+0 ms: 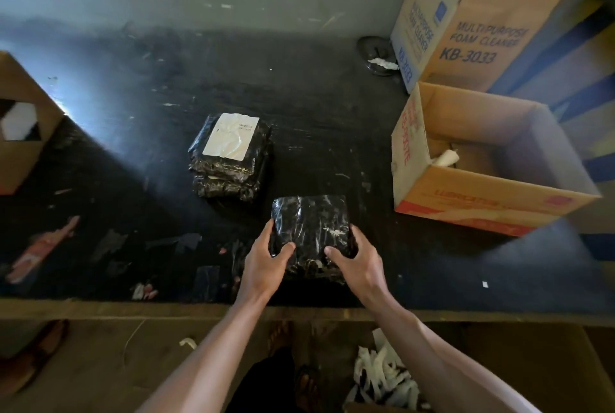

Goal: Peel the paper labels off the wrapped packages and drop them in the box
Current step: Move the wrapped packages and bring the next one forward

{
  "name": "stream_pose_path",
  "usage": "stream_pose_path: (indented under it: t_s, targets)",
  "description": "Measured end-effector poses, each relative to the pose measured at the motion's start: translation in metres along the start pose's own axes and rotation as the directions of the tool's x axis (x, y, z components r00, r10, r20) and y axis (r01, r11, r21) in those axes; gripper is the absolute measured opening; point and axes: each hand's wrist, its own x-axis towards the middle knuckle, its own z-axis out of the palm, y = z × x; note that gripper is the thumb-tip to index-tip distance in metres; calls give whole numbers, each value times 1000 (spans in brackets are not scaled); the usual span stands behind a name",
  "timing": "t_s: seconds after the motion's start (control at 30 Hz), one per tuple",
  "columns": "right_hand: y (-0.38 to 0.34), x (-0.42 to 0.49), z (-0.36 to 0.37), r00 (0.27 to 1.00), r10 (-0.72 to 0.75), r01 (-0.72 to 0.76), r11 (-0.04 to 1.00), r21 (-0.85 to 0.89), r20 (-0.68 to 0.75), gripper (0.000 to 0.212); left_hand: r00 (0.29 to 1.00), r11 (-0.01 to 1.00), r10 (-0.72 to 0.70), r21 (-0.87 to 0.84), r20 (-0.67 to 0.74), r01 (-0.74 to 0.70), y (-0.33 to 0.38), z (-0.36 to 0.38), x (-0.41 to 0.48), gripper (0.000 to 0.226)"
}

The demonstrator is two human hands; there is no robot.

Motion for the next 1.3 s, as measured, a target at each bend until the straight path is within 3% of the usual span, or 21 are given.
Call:
stream_pose_path:
  t_s: [0.47, 0.6, 0.63, 0.73, 0.93, 1.13, 1.3]
  targets:
    - [-5, 2, -7, 997, 50, -48, 998, -42, 51, 89, 983, 987, 120, 93, 140, -134, 9, -15, 7, 58]
    - [-22, 16, -3, 994, 8, -22, 990, -137, -105, 82, 982, 992, 92, 74, 166, -105, 4, -30, 23, 91]
    - [-31, 24, -1, 990, -21, -2, 985, -170, -137, 76, 984, 993, 78, 79, 160, -92, 3, -38, 31, 93]
    - [-69, 56, 10, 984, -77, 40, 974, -222, -162, 63, 988, 987, 100, 112, 118, -113, 4, -67, 61, 69]
    - [-150, 114, 74, 974, -170, 133, 965, -228, -153, 59, 975, 967, 223, 127, -10, -220, 30, -145, 147, 52]
    - [-199, 175, 135, 976, -189, 155, 950, -272, -104, 59, 974, 958, 223, 191, -22, -215, 57, -189, 224, 55]
    - [-221, 216, 162, 980, -146, 98, 944, -314, -135, 53, 978, 927, 202, 310, 54, -209, 60, -192, 270, 68]
